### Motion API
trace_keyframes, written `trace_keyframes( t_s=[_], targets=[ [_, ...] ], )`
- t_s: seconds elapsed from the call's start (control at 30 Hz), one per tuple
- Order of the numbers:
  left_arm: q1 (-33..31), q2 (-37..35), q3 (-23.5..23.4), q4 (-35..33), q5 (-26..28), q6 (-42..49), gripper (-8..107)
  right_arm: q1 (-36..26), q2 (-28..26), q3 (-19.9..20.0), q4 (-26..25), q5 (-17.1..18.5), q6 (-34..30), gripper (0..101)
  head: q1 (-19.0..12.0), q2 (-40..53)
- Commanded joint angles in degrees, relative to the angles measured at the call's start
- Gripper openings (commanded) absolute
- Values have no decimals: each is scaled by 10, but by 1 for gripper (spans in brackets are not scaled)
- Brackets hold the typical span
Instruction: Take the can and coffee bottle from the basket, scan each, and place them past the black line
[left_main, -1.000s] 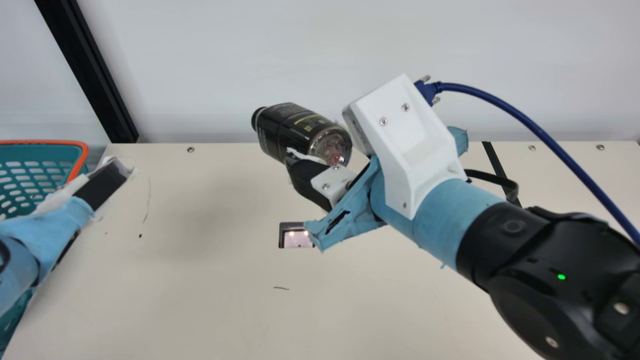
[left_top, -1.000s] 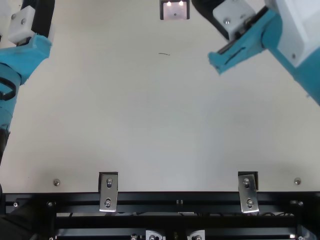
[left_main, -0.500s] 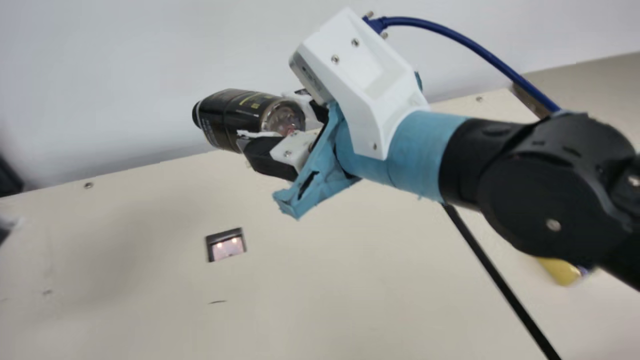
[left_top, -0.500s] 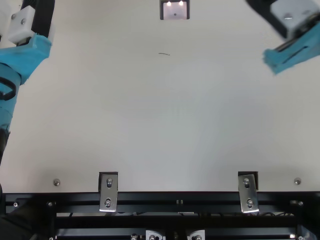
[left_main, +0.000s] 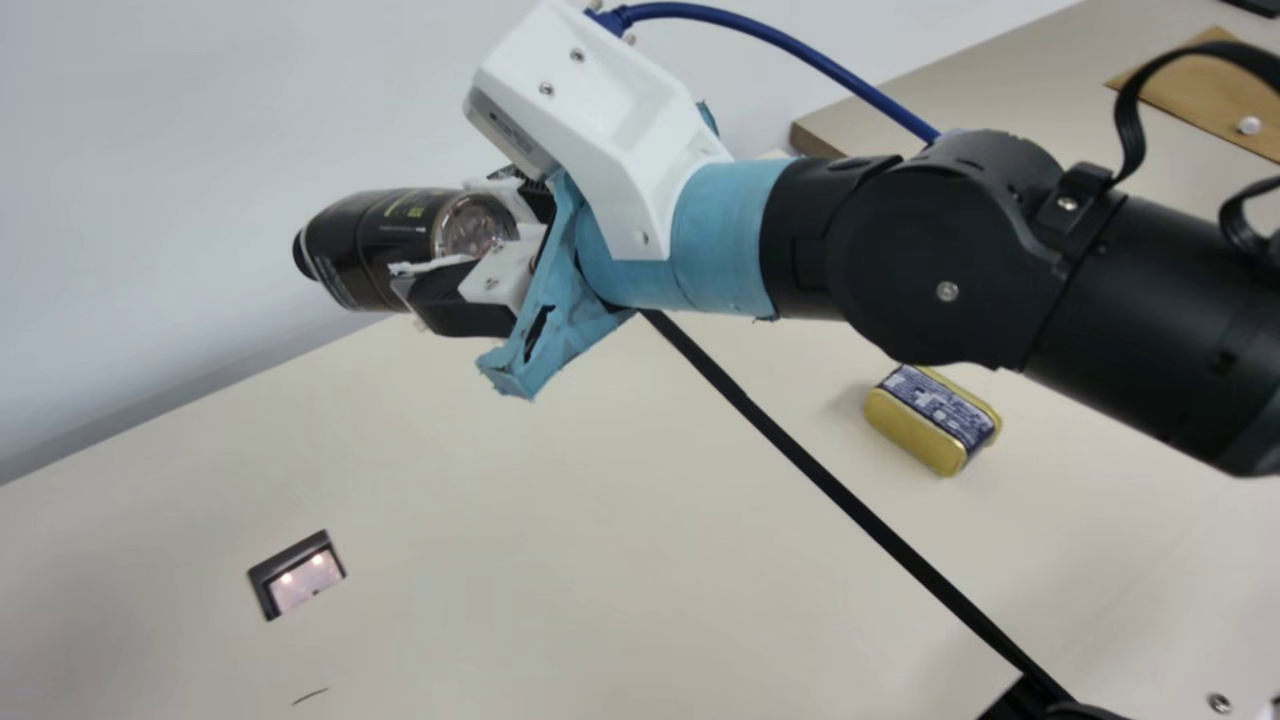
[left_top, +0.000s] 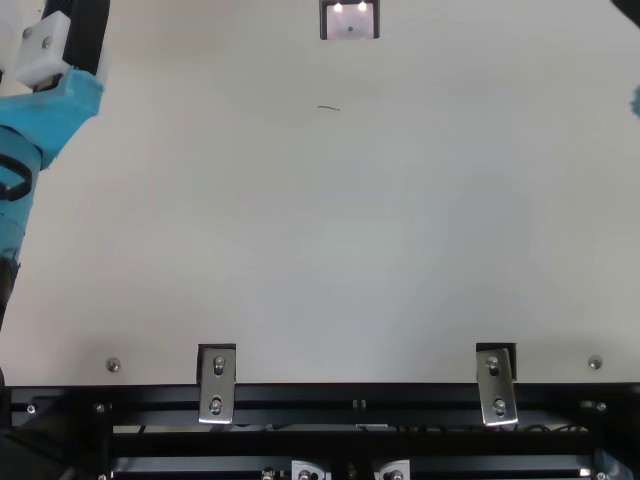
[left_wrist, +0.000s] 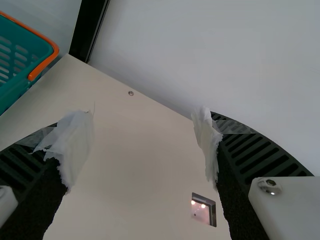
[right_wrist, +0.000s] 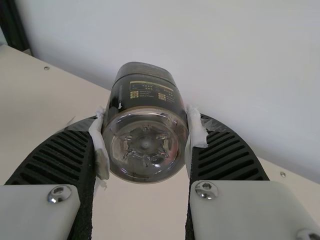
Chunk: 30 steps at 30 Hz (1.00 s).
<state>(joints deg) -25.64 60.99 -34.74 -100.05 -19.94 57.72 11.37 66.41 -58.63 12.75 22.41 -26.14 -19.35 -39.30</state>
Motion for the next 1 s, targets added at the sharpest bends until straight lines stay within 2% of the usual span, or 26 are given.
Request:
trace_keyframes(
  t_s=[0.0,0.73,0.97],
  targets=[
    [0,0,0,0,0,0,90,-12,-3,4,1,-1,-8,0,-22,-18],
    [0,0,0,0,0,0,90,-148,-12,56,-14,-45,-26,0,-22,-18],
    [0,0,0,0,0,0,90,-191,-6,67,-11,-71,-38,0,-22,-18]
  ],
)
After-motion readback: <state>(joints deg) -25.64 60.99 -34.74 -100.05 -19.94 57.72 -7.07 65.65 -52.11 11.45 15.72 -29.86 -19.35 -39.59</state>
